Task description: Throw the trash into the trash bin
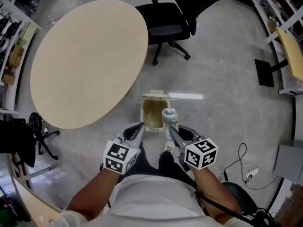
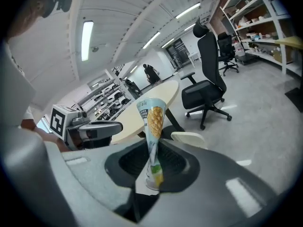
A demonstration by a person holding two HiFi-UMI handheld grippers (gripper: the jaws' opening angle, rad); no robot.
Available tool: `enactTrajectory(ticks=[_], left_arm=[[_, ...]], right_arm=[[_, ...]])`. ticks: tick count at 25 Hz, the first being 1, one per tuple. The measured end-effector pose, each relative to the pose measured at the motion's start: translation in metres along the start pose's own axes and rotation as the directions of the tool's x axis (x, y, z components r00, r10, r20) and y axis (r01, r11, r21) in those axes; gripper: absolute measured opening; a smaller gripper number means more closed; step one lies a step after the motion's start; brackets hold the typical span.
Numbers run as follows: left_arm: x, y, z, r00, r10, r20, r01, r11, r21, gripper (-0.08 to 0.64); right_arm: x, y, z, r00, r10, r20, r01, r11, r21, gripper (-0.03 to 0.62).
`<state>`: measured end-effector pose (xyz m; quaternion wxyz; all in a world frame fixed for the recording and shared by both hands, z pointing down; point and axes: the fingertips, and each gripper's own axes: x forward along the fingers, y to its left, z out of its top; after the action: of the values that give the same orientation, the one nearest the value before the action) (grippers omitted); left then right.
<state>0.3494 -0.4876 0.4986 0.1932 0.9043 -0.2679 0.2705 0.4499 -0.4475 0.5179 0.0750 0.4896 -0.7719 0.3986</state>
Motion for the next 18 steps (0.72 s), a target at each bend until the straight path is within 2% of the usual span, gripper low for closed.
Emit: enactTrajectory(ticks=[6, 12, 18], left_arm=[[0.033, 0.027, -0.051, 0.992, -0.073, -0.102, 0.071, 0.997, -0.026, 0.008], [0.055, 0.037, -0.092, 0.97, -0.151, -0.191, 0.152, 0.988, -0.007, 0.008], [0.086, 0.07, -0.117, 0.955, -0.177, -0.238, 0.189, 0.982, 0.029, 0.008]], right_arm=[[0.055, -0.018, -0.033, 0.993, -0.067, -0.102, 0.071, 0.997, 0.036, 0.06], [0.106, -0.042, -0.089, 0.957, -0.138, -0.256, 0.143, 0.99, 0.003, 0.06], [0.15, -0.061, -0.133, 0.928, -0.184, -0.324, 0.199, 0.98, 0.015, 0.06]])
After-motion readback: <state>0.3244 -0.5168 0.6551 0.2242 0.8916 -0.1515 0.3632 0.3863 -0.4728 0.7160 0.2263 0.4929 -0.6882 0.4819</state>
